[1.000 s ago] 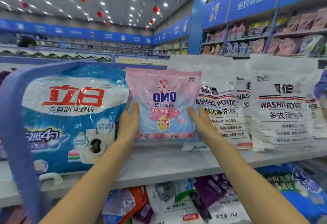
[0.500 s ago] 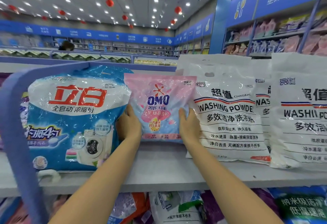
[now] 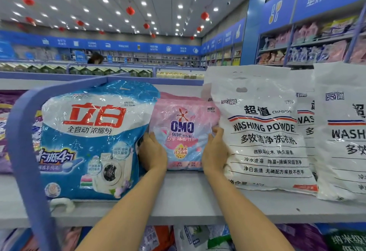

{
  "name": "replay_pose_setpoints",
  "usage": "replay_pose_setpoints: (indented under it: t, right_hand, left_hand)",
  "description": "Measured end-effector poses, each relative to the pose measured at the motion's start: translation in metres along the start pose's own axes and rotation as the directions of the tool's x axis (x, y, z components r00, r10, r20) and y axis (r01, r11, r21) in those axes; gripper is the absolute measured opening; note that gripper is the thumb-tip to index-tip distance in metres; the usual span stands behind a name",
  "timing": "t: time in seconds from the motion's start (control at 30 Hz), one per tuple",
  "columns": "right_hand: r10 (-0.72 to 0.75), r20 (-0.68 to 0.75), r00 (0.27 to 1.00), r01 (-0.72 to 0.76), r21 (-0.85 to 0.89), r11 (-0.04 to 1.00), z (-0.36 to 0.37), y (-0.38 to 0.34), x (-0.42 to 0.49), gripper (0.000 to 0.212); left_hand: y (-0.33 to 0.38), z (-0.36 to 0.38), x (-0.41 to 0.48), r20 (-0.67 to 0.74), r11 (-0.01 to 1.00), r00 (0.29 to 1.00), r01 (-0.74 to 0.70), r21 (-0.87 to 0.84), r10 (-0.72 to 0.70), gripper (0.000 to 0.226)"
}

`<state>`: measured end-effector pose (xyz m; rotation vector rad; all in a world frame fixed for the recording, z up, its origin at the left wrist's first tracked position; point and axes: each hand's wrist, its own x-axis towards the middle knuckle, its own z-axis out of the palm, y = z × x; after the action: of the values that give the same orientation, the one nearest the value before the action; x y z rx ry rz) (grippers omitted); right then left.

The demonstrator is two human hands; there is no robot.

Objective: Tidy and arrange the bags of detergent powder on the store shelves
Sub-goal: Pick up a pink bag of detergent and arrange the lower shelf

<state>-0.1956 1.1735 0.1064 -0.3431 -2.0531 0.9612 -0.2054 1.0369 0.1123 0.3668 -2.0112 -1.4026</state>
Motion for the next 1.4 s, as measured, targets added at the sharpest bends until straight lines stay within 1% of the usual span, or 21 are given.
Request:
replay_pose_setpoints:
  t: [0.07, 0.13, 0.2, 0.27, 0.33, 0.4, 0.43, 0.47, 0.53, 0.57, 0.63, 0.7, 0.83, 0.93, 0.97, 1.03, 1.13, 1.2, 1.27, 1.33, 1.4]
  right_hand:
    - [-0.011, 0.008, 1.000, 0.011, -0.007, 1.000, 0.002, 0.003, 0.001, 0.014]
    - [-0.026, 0.062, 0.998, 0.028, -0.020, 0.999, 0.002, 0.003, 0.006, 0.015]
    - [-0.046, 0.107, 0.993, 0.038, 0.072, 0.997, -0.004, 0.002, 0.008, 0.020]
    - [-0.202, 0.061, 0.977, 0.192, 0.146, 0.971, -0.011, 0.004, 0.004, 0.028]
    - [-0.380, 0.054, 0.923, 0.376, 0.083, 0.923, -0.019, 0.009, 0.000, 0.042]
    - [-0.495, 0.192, 0.847, 0.514, -0.060, 0.856, -0.022, 0.015, -0.005, 0.065]
    - [-0.523, 0.272, 0.808, 0.568, -0.121, 0.814, -0.022, 0.018, -0.006, 0.074]
    - [-0.522, 0.351, 0.778, 0.602, -0.177, 0.779, -0.023, 0.021, -0.006, 0.080]
    - [-0.461, 0.475, 0.749, 0.629, -0.293, 0.720, -0.022, 0.026, -0.007, 0.085]
    - [-0.417, 0.506, 0.755, 0.621, -0.345, 0.704, -0.022, 0.027, -0.007, 0.090]
    - [-0.319, 0.533, 0.784, 0.574, -0.427, 0.698, -0.022, 0.026, -0.007, 0.098]
    - [-0.230, 0.545, 0.806, 0.533, -0.501, 0.681, -0.022, 0.022, -0.007, 0.096]
    - [-0.150, 0.538, 0.829, 0.486, -0.562, 0.670, -0.018, 0.017, -0.004, 0.098]
    - [-0.145, 0.557, 0.817, 0.491, -0.542, 0.683, -0.028, 0.010, -0.008, 0.093]
    - [-0.187, 0.551, 0.813, 0.499, -0.495, 0.712, -0.034, 0.004, -0.011, 0.090]
    - [-0.344, 0.484, 0.805, 0.530, -0.323, 0.784, -0.053, -0.006, -0.021, 0.082]
    - [-0.515, 0.250, 0.820, 0.536, -0.015, 0.844, -0.096, -0.009, -0.045, 0.065]
    - [-0.531, 0.100, 0.841, 0.522, 0.103, 0.846, -0.127, 0.002, -0.065, 0.048]
    - [-0.509, -0.003, 0.860, 0.503, 0.158, 0.849, -0.153, 0.020, -0.087, 0.032]
    - [-0.490, -0.070, 0.869, 0.494, 0.178, 0.851, -0.166, 0.045, -0.115, 0.021]
    - [-0.452, -0.064, 0.890, 0.456, 0.192, 0.869, -0.164, 0.069, -0.148, 0.015]
  left_hand:
    - [-0.001, 0.004, 0.000, -0.020, 1.000, 1.000, 0.012, 0.004, -0.012, 0.041]
    - [-0.003, 0.008, 0.001, -0.025, 1.000, 1.000, 0.009, 0.011, -0.008, 0.038]
    - [-0.004, 0.007, 0.000, 0.020, 1.000, 1.000, -0.018, -0.005, 0.018, 0.036]
    - [-0.002, 0.002, -0.005, 0.055, 0.982, 0.982, -0.180, -0.063, 0.183, 0.044]
    - [0.003, -0.007, -0.016, 0.062, 0.899, 0.897, -0.438, -0.003, 0.438, 0.061]
    - [0.004, -0.014, -0.024, 0.151, 0.767, 0.780, -0.626, 0.142, 0.608, 0.072]
    - [0.001, -0.015, -0.025, 0.220, 0.710, 0.735, -0.677, 0.192, 0.641, 0.075]
    - [-0.004, -0.015, -0.024, 0.308, 0.692, 0.726, -0.684, 0.232, 0.615, 0.077]
    - [-0.018, -0.016, -0.021, 0.469, 0.726, 0.774, -0.601, 0.333, 0.426, 0.080]
    - [-0.022, -0.017, -0.019, 0.517, 0.740, 0.792, -0.552, 0.383, 0.324, 0.082]
    - [-0.024, -0.017, -0.016, 0.553, 0.768, 0.808, -0.482, 0.422, 0.203, 0.085]
    - [-0.020, -0.015, -0.014, 0.555, 0.802, 0.821, -0.420, 0.426, 0.135, 0.087]
    - [-0.012, -0.012, -0.009, 0.538, 0.811, 0.839, -0.371, 0.453, 0.083, 0.088]
    - [-0.009, -0.020, -0.018, 0.535, 0.788, 0.824, -0.451, 0.419, 0.187, 0.082]
    - [-0.007, -0.024, -0.024, 0.526, 0.775, 0.807, -0.504, 0.380, 0.267, 0.080]
    - [-0.001, -0.035, -0.040, 0.509, 0.750, 0.740, -0.614, 0.247, 0.439, 0.077]
    - [0.002, -0.063, -0.072, 0.484, 0.714, 0.623, -0.700, -0.004, 0.614, 0.071]
    - [-0.006, -0.089, -0.096, 0.436, 0.691, 0.580, -0.708, -0.149, 0.688, 0.060]
    - [-0.029, -0.111, -0.118, 0.369, 0.647, 0.550, -0.727, -0.231, 0.749, 0.040]
    - [-0.063, -0.124, -0.138, 0.356, 0.607, 0.514, -0.760, -0.232, 0.780, 0.025]
    - [-0.101, -0.126, -0.150, 0.421, 0.632, 0.519, -0.751, -0.192, 0.744, 0.019]
